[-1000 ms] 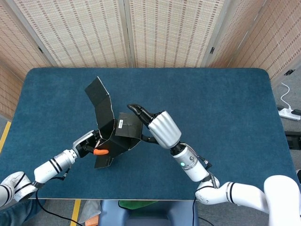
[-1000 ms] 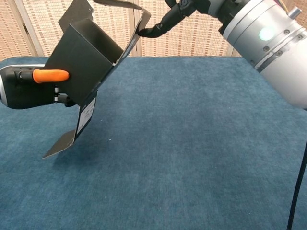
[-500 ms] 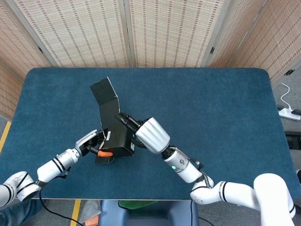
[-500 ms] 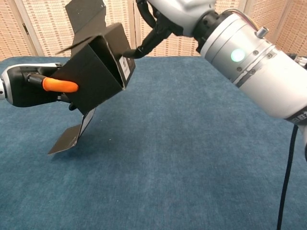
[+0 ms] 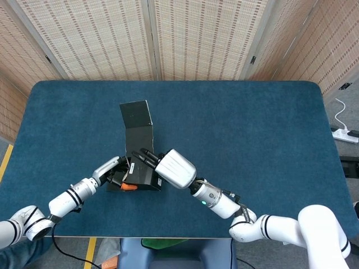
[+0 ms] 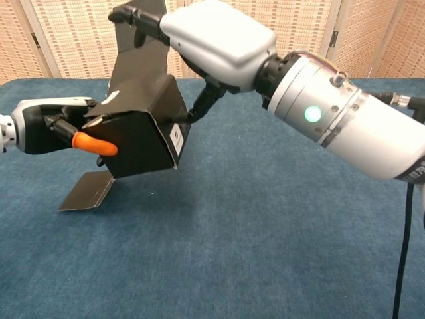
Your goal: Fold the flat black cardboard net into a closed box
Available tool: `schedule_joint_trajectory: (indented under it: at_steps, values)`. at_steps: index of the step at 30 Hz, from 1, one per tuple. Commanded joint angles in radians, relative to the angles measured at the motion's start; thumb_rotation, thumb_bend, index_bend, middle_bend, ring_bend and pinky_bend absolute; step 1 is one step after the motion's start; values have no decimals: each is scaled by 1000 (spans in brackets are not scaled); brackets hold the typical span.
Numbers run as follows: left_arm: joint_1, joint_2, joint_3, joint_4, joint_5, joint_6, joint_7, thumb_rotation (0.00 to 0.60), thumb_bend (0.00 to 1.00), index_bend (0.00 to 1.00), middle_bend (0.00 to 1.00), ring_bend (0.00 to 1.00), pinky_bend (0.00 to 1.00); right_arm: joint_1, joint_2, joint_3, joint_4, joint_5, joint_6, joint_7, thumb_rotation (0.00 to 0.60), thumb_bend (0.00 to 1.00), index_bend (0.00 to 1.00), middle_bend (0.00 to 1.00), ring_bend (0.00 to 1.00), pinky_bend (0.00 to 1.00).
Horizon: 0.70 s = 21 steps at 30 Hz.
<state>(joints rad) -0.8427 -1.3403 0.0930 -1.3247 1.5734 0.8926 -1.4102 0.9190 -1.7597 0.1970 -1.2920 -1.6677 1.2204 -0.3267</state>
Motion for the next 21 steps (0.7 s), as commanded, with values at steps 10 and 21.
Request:
schedule_joint_trajectory:
  at_steps: [10,21]
  values:
    - [25,-119,-13,54,-59,-84,240,600,172,340,290,516,621,1,-109,-87,200,-50,-12,15,600,0,168,305,782,1000]
    - [47,-186,-31,99,-87,-110,354,600,170,340,286,516,620,0,-211,-133,363,-85,8,78,600,21,350,436,803,1000]
